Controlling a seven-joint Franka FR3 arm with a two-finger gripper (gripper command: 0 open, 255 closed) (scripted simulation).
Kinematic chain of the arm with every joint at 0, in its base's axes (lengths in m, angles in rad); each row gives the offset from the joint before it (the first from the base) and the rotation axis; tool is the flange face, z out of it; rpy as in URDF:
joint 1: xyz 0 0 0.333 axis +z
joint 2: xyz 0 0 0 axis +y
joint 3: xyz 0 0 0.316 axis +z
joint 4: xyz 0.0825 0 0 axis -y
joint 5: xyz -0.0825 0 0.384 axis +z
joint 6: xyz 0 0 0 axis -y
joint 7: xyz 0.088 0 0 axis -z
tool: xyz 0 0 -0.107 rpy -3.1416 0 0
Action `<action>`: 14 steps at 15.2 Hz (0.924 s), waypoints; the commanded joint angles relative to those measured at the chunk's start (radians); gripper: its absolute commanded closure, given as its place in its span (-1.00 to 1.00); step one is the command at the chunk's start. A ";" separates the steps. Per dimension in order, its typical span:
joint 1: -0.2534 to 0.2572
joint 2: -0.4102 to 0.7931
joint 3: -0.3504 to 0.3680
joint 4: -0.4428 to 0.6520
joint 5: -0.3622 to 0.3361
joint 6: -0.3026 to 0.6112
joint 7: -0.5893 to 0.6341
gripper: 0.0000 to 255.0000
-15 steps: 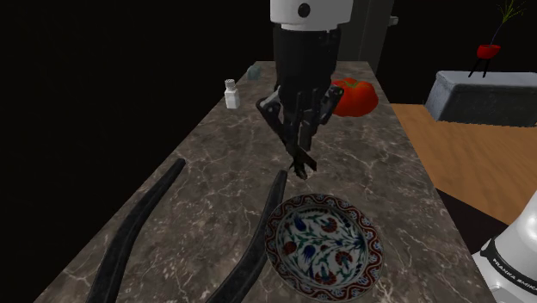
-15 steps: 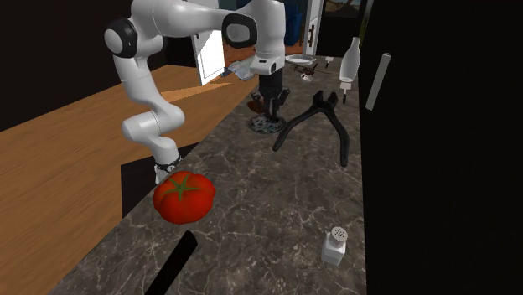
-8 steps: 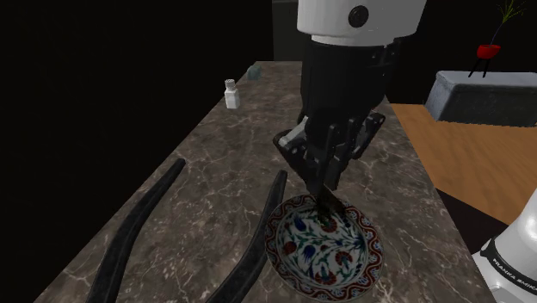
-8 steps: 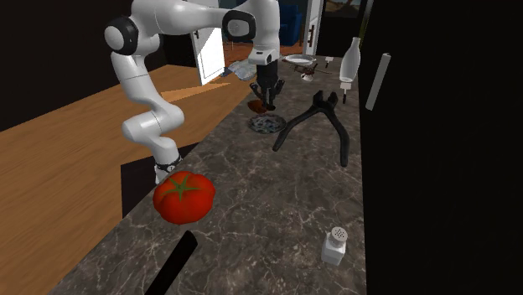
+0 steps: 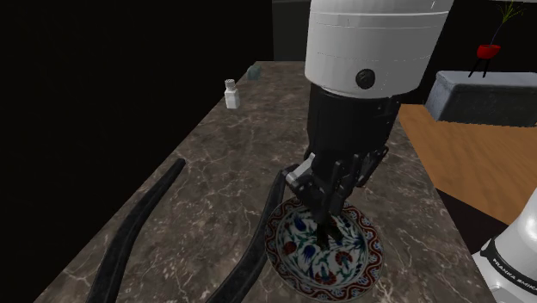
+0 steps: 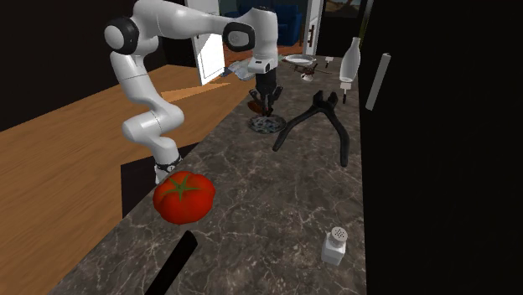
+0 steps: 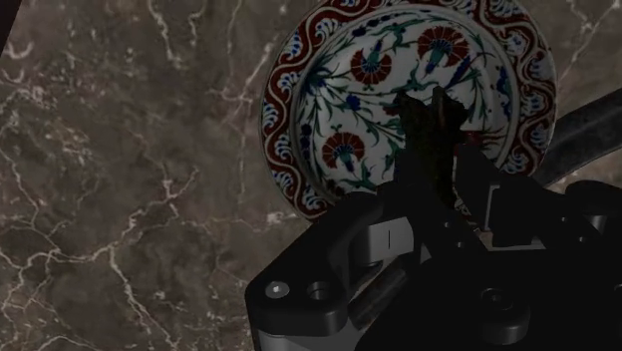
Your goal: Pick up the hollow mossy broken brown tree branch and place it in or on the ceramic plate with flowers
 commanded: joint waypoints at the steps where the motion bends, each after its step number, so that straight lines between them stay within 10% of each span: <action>1: 0.002 -0.003 0.003 -0.031 0.004 0.028 -0.002 1.00; 14: 0.009 0.001 0.013 -0.107 0.009 0.108 -0.004 1.00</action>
